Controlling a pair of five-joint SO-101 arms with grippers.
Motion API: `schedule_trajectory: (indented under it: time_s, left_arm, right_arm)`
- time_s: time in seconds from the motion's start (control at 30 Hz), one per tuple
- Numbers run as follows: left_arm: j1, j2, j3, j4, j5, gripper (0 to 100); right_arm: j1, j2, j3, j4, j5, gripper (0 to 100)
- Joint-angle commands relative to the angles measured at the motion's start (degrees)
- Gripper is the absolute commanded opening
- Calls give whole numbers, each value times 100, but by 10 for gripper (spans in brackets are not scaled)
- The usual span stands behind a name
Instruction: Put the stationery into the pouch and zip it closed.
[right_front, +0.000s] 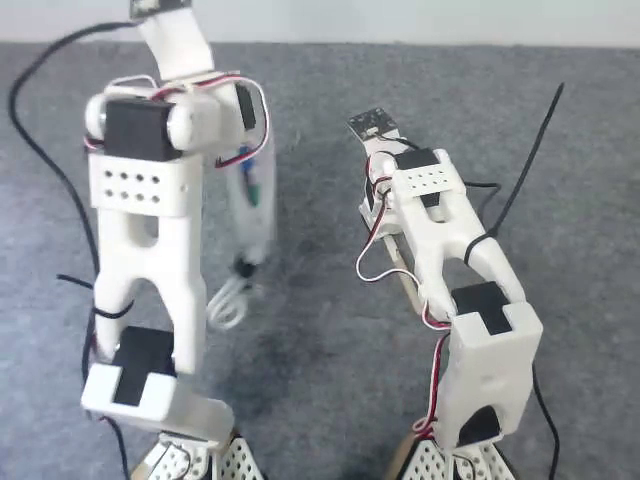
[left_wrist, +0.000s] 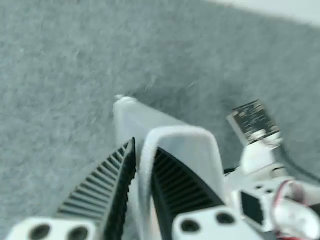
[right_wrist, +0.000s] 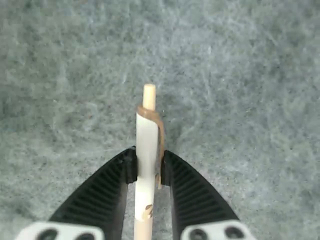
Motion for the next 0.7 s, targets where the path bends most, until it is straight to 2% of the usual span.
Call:
schedule_trajectory:
  time_s: [0.0, 0.4, 0.67]
  left_arm:
    - [18, -105, -549, 149, 255, 9]
    - [-730, -62, 1323, -299, 255, 9]
    - [-1319, -97, 1736, -264, 26, 9]
  right_arm:
    - [145, -505, -141, -75, -53, 6]
    - [154, -514, -141, -48, -53, 6]
    - [136, -936, 18, 57, -62, 6]
